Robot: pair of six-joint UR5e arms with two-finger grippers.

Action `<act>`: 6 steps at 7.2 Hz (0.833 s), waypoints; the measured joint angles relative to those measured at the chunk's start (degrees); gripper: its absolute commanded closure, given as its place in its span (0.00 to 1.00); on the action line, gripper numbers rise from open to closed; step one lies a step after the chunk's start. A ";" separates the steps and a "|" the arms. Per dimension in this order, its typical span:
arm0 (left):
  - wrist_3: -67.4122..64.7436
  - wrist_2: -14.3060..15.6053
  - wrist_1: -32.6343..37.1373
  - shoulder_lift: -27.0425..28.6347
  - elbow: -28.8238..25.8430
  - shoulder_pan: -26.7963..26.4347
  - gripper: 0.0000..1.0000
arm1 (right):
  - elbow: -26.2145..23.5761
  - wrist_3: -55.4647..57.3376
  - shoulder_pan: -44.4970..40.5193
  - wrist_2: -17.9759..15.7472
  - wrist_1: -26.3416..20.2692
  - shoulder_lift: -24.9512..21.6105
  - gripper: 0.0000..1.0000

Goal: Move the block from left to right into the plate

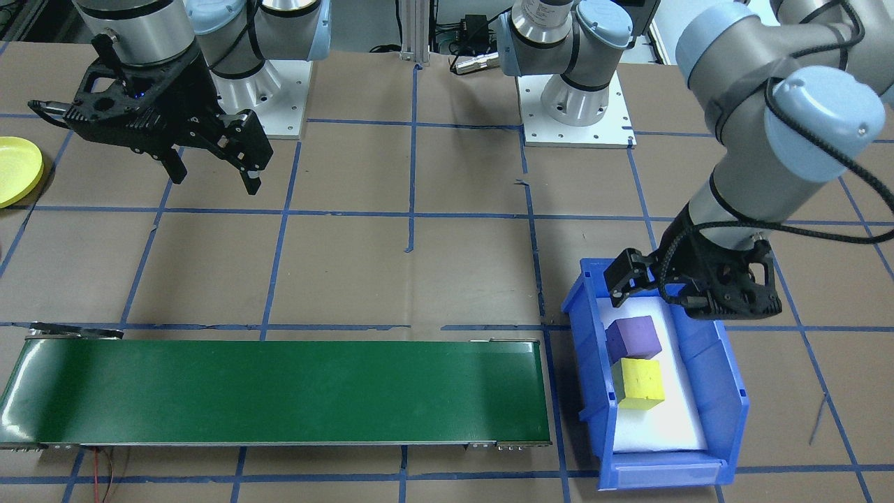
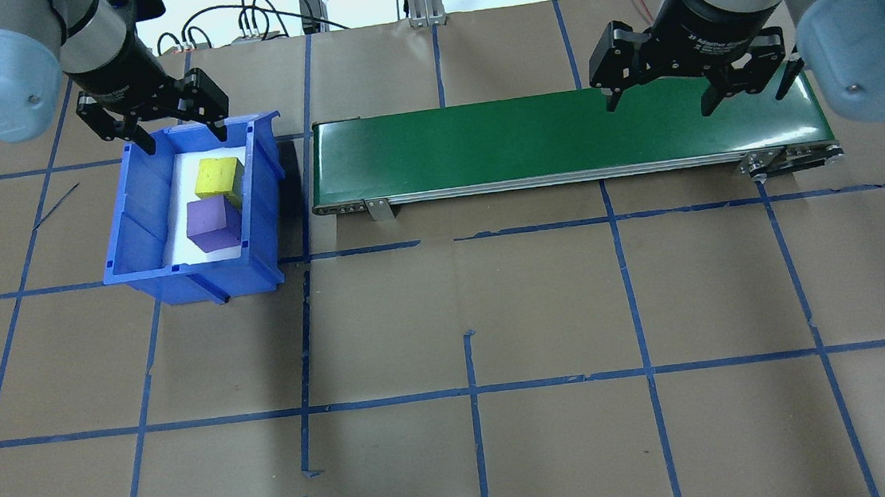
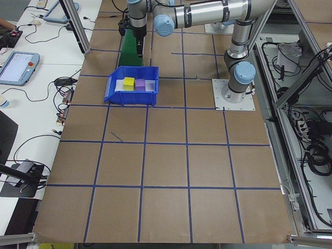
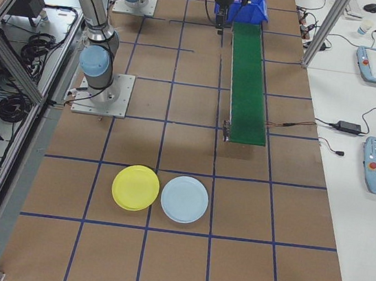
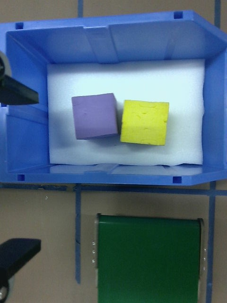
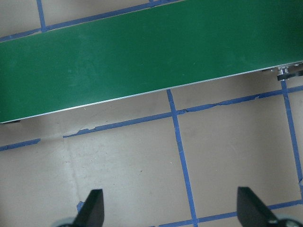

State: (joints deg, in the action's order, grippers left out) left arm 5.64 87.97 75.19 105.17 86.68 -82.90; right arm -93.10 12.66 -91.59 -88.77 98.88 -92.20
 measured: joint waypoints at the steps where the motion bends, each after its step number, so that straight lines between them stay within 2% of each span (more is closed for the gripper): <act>1: 0.95 0.08 -2.84 1.82 0.41 0.41 0.00 | -0.01 0.00 0.01 0.00 0.00 0.00 0.00; 6: 2.61 0.45 -4.76 4.80 4.43 3.77 0.00 | -0.05 0.00 0.00 0.00 0.00 0.00 0.00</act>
State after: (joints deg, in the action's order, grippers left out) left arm 8.24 88.42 70.43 109.97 91.11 -79.13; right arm -93.15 12.66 -91.59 -88.77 98.88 -92.20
